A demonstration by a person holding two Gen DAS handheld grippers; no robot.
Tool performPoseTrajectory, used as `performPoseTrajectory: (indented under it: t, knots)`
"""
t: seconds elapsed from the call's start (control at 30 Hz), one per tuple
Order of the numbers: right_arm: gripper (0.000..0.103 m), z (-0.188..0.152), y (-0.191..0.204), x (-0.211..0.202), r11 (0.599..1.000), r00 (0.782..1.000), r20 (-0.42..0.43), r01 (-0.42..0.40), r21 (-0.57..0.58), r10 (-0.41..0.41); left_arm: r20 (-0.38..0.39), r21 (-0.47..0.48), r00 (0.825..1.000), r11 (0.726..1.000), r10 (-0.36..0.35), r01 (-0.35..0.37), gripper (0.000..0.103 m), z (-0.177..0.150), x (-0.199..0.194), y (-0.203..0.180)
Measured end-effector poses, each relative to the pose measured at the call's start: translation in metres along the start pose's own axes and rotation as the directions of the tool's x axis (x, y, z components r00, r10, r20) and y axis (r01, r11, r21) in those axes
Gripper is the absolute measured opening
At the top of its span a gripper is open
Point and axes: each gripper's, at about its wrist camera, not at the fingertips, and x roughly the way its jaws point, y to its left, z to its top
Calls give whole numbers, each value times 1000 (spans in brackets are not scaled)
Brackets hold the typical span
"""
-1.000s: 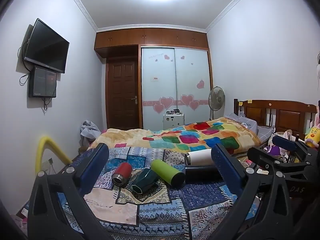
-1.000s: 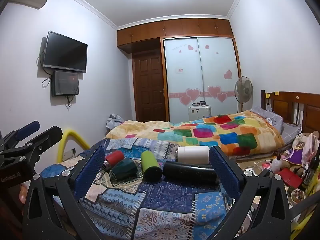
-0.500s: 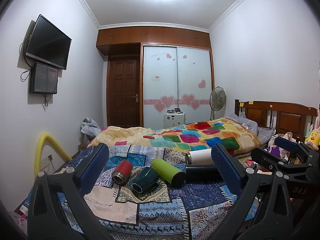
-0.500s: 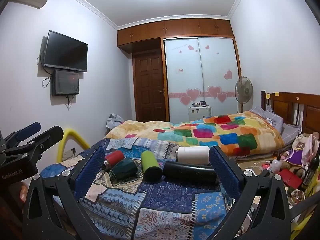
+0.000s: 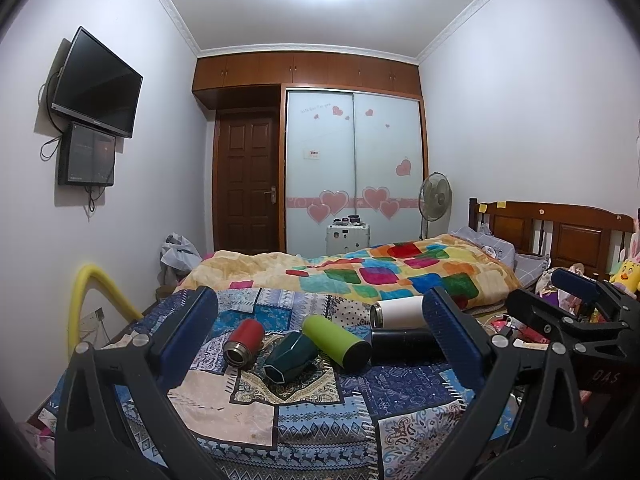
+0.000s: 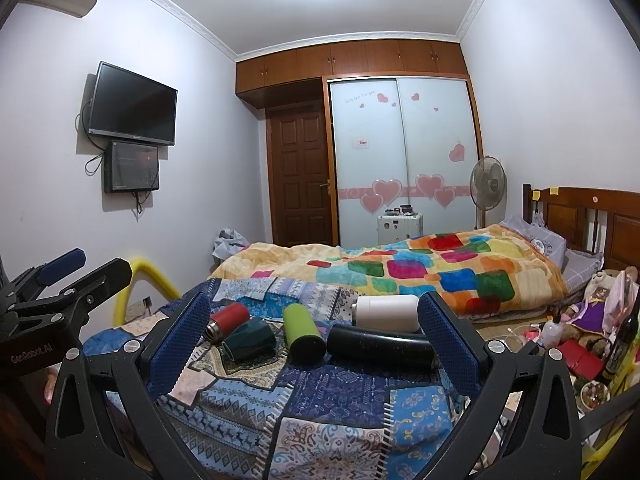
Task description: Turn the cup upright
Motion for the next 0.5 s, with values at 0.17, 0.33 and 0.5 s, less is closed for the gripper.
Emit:
performPoseTrajectory:
  t: [0.17, 0.33, 0.5]
  knots:
    - [103, 0, 1, 0, 1000, 1000, 1, 1, -3, -1, -1, -1, 1000, 1000, 1, -1, 103, 0, 0, 0]
    - [103, -1, 1, 0, 1000, 1000, 1, 1, -3, -1, 1, 0, 1000, 1000, 1, -1, 103, 1, 0, 1]
    - [103, -1, 1, 0, 1000, 1000, 0, 1, -3, -1, -1, -2, 1000, 1000, 0, 0, 103, 1, 0, 2]
